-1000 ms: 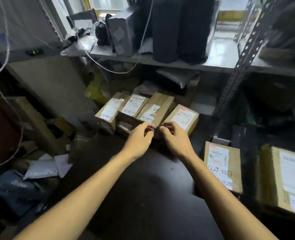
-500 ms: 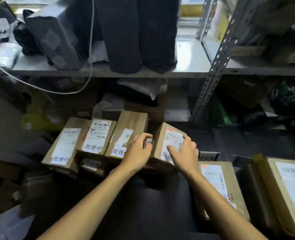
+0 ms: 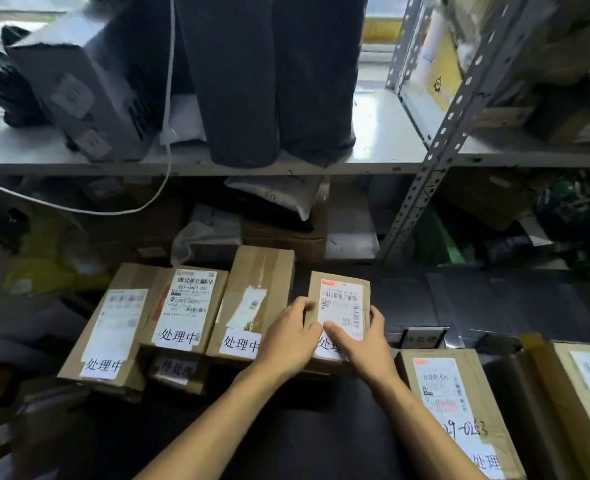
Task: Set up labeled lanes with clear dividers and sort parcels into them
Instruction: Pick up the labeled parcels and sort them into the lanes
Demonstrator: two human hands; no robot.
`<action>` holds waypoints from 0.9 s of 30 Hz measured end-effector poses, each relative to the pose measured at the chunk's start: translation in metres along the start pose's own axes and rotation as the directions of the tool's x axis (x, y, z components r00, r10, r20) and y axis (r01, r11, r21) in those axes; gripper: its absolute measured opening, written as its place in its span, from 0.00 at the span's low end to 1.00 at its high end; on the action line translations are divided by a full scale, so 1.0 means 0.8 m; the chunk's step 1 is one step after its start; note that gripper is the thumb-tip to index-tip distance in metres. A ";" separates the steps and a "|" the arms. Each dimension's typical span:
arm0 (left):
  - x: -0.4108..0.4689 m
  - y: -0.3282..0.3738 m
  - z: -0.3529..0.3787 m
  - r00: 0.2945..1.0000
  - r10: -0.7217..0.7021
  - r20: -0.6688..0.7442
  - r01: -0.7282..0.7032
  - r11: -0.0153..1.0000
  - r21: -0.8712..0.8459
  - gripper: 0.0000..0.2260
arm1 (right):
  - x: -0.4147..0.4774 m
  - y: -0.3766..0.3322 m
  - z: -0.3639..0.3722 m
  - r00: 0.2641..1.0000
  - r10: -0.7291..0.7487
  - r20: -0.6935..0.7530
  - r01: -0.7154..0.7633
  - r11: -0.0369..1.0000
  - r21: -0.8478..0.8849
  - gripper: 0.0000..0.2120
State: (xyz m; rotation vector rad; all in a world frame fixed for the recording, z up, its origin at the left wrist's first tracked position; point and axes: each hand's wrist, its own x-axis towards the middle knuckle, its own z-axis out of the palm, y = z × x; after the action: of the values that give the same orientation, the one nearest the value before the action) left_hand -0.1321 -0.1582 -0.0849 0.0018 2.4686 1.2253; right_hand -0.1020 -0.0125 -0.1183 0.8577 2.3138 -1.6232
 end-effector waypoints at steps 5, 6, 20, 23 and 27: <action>0.002 0.005 -0.002 0.999 -0.036 0.017 0.037 0.997 -0.073 0.15 | -0.005 -0.003 -0.003 0.999 0.010 0.032 -0.012 0.997 0.074 0.44; -0.001 0.006 -0.003 0.999 -0.037 0.022 0.039 0.997 -0.071 0.15 | -0.008 -0.004 -0.004 0.999 0.013 0.040 -0.016 0.996 0.089 0.43; -0.041 0.059 -0.030 0.994 0.088 -0.063 -0.094 0.992 -0.087 0.10 | -0.078 -0.038 -0.074 0.987 -0.156 -0.029 0.158 0.971 0.180 0.29; -0.051 0.082 -0.025 0.986 0.161 -0.042 -0.165 0.976 -0.142 0.06 | -0.097 -0.040 -0.100 0.980 -0.173 -0.099 0.192 0.953 0.234 0.27; -0.069 0.115 -0.013 0.968 0.248 -0.025 -0.249 0.955 -0.164 0.06 | -0.118 -0.037 -0.136 0.972 -0.158 -0.175 0.202 0.941 0.273 0.23</action>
State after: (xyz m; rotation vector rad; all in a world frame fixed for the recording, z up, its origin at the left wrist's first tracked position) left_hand -0.0996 -0.1182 0.0101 0.2733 2.4161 1.5335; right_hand -0.0228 0.0467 -0.0094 0.8732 2.3503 -2.0835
